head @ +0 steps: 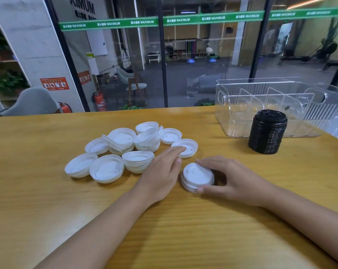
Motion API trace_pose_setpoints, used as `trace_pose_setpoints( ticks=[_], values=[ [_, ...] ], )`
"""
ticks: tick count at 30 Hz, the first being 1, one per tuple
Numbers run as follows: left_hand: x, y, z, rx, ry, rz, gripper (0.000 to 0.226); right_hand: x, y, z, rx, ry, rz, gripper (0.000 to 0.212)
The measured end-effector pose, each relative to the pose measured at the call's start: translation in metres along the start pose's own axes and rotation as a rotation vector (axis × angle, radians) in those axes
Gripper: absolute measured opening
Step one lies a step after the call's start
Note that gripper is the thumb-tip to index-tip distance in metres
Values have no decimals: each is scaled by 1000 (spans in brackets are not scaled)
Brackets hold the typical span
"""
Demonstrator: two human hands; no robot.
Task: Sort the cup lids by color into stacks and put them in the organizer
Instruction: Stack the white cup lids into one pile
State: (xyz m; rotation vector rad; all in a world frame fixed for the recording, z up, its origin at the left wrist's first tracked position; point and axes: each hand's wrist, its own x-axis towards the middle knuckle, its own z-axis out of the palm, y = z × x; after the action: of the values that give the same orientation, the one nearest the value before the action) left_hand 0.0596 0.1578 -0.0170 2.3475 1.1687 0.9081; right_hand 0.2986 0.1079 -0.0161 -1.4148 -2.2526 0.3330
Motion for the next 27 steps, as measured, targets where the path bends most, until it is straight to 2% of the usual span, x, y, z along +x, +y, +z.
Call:
trace_pose_setpoints(
  ticks=[5,12,20,24,27],
  values=[
    [2,-9,5,84,-69,-8,47,1,-2,-2,64,8,46,80],
    [0,-11,9,169,33,6,38,1,-1,1,120,17,92,77],
    [-2,-13,4,191,130,36,12,-1,-4,1,168,40,54,77],
    [-3,-10,2,180,174,59,9,-1,-10,4,179,116,18,61],
    [-4,-7,1,172,219,70,6,0,-9,7,152,105,-4,58]
  ],
)
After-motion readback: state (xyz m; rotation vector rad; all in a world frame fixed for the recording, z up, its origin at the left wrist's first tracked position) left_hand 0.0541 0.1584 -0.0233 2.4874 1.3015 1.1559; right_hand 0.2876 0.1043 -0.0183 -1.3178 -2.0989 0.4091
